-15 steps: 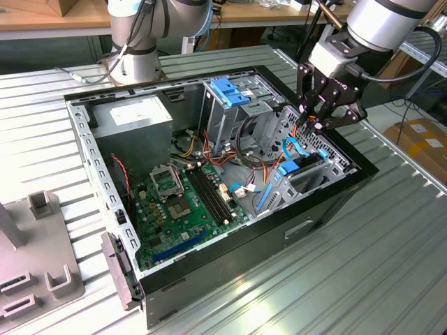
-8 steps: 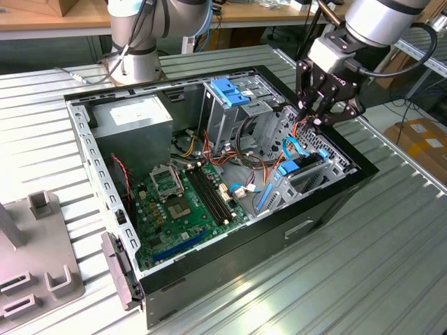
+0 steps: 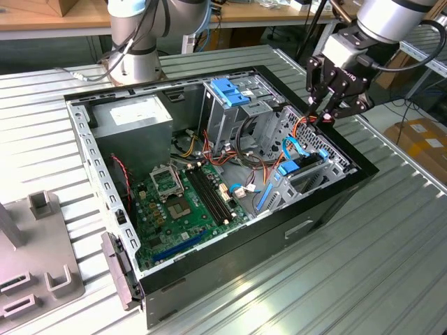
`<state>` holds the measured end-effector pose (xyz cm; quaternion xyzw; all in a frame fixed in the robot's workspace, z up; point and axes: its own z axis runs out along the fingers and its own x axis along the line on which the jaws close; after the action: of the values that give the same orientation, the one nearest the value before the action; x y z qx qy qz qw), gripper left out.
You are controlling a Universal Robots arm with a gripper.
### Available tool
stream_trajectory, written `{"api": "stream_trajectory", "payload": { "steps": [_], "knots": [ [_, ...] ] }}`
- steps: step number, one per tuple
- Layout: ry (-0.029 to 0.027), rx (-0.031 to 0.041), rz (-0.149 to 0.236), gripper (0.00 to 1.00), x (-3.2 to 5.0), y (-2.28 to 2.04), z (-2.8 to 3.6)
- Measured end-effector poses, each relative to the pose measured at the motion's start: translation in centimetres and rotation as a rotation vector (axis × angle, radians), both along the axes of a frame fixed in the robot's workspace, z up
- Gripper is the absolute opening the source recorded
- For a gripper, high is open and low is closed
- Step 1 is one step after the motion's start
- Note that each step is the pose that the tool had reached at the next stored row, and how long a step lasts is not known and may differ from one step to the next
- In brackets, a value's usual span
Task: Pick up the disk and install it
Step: 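Insert the second disk wire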
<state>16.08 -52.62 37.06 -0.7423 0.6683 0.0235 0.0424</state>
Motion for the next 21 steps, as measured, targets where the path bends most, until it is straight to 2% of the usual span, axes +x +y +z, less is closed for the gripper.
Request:
{"api": "stream_trajectory", "payload": {
  "steps": [3, 7, 14, 17, 21],
  "knots": [
    [0.0019, -0.0011, 0.0, 0.3, 0.67, 0.05, 0.02],
    [0.0019, -0.0023, 0.0, 0.3, 0.71, 0.03, 0.06],
    [0.0019, -0.0028, 0.0, 0.3, 0.71, 0.04, 0.85],
    [0.0019, -0.0028, 0.0, 0.3, 0.72, 0.04, 0.9],
    [0.0019, -0.0027, 0.034, 0.3, 0.82, 0.04, 0.91]
  ]
}}
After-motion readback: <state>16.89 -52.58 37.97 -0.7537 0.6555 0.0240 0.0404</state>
